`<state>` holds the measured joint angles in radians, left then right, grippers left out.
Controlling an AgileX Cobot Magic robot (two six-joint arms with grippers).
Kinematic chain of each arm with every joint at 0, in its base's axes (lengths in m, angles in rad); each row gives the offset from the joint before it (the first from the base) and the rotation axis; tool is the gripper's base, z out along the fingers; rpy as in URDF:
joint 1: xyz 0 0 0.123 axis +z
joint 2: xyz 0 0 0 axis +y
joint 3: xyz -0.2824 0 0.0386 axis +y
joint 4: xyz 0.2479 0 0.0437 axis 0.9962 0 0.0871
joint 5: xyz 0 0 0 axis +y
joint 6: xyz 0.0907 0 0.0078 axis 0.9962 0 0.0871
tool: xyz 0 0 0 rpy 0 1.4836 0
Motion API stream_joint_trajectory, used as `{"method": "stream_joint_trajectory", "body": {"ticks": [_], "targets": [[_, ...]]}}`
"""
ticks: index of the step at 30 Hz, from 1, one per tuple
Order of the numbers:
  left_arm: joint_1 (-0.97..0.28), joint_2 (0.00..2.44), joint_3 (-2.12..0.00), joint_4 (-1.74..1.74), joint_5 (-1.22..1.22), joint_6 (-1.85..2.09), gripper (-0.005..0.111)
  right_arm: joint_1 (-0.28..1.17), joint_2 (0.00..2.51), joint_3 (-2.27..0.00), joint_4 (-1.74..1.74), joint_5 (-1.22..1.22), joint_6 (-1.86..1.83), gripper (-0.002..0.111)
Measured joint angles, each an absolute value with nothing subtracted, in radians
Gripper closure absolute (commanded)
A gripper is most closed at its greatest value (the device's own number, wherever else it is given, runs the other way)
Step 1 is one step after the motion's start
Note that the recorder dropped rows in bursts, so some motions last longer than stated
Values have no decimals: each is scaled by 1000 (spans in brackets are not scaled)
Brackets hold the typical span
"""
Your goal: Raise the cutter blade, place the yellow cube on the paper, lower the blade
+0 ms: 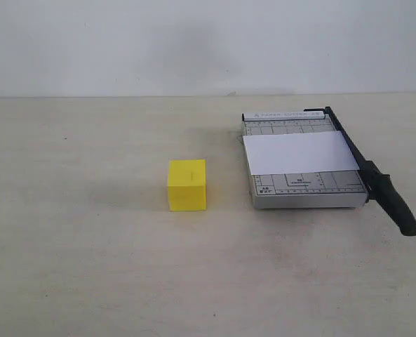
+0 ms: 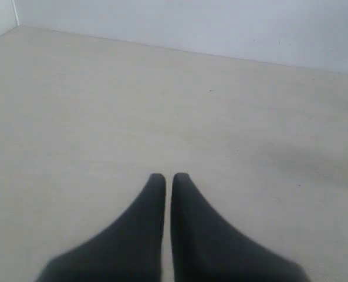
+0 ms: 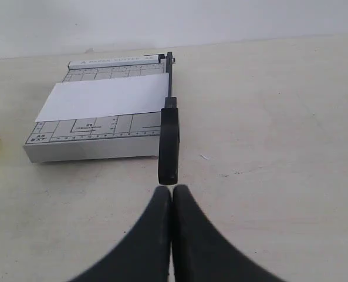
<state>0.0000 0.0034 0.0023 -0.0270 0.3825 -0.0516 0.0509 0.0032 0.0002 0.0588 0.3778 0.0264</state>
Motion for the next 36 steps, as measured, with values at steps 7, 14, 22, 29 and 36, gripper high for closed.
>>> {"method": "stream_joint_trajectory", "body": {"ticks": [7, 14, 22, 29, 36], "targets": [[0, 3, 2, -27, 383, -52, 102, 51, 3, 0, 59, 378, 26, 109], [0, 3, 2, -27, 383, -52, 102, 51, 3, 0, 59, 378, 26, 109], [0, 3, 2, -27, 383, -52, 102, 51, 3, 0, 21, 341, -47, 109], [0, 3, 2, -27, 383, -52, 102, 51, 3, 0, 0, 139, -184, 109], [0, 3, 2, -27, 383, -52, 102, 51, 3, 0, 95, -153, 15, 109]]}}
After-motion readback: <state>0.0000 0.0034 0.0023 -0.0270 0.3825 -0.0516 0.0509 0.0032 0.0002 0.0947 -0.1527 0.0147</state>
